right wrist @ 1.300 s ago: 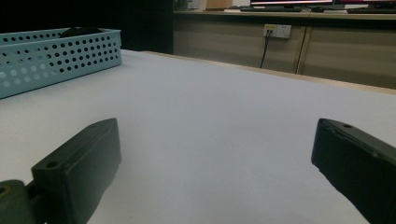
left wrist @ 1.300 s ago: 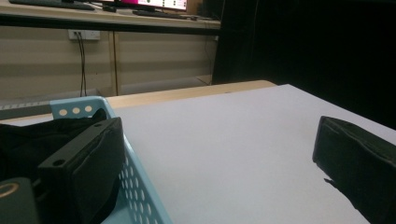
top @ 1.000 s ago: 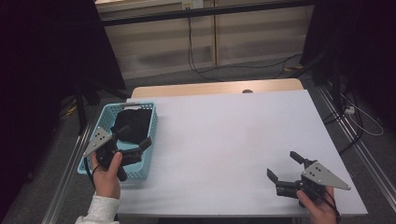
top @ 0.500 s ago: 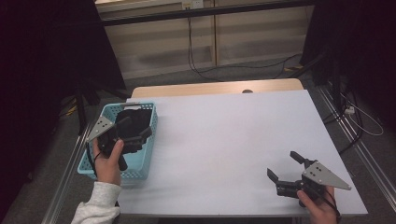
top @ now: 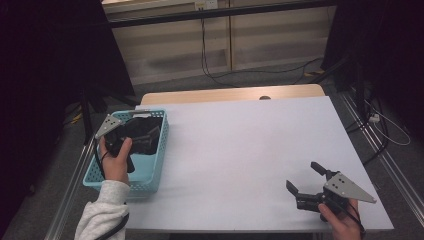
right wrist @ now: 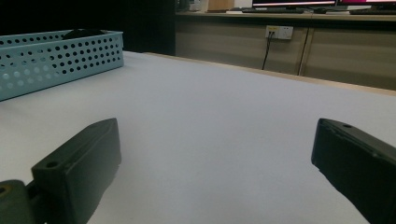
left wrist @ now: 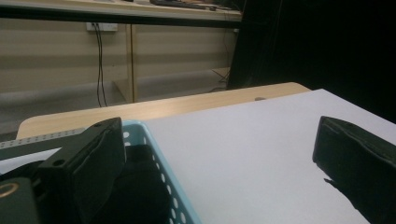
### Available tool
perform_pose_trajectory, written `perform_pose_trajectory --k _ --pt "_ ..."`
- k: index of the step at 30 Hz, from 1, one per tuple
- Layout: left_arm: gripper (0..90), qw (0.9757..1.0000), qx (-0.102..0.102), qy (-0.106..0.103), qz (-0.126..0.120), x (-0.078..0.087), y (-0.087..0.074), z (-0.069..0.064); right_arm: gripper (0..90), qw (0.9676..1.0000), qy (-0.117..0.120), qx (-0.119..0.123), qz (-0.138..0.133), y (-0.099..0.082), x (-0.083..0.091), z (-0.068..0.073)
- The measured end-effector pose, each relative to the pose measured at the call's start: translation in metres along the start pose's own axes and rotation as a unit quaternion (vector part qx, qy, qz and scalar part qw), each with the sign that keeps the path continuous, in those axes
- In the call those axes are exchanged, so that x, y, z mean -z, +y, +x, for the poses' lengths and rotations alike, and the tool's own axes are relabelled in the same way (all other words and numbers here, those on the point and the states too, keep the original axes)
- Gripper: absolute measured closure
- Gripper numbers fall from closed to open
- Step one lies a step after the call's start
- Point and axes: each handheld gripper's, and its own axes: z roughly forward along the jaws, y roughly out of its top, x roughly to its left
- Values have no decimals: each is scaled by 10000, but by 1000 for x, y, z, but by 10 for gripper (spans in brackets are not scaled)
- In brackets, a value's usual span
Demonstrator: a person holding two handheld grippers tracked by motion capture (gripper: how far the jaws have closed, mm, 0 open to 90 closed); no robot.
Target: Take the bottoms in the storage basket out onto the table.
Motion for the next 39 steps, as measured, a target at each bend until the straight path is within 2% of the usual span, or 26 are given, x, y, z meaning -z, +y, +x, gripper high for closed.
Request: perform_pose_trajectory --k 10,15,21,27,29,35,39 --pt "26 9995 141 196 198 -11 -4 21 6 10000 6 1 14 0 0 0" --pt "27 9991 165 247 287 -17 -6 29 6 10000 21 3 14 0 -1 0" --pt "29 9983 79 358 457 -23 -6 39 6 10000 44 26 14 0 -1 0" --pt "29 9980 158 352 499 -30 -8 46 6 10000 49 15 14 0 -2 0" --pt "29 9974 125 409 585 -32 -10 49 6 10000 52 15 17 0 -2 0" --pt "31 9960 202 533 687 -39 -16 58 6 10000 60 37 15 0 -3 1" --pt "32 9939 258 681 828 -45 -20 65 6 10000 76 48 -5 0 -3 1"
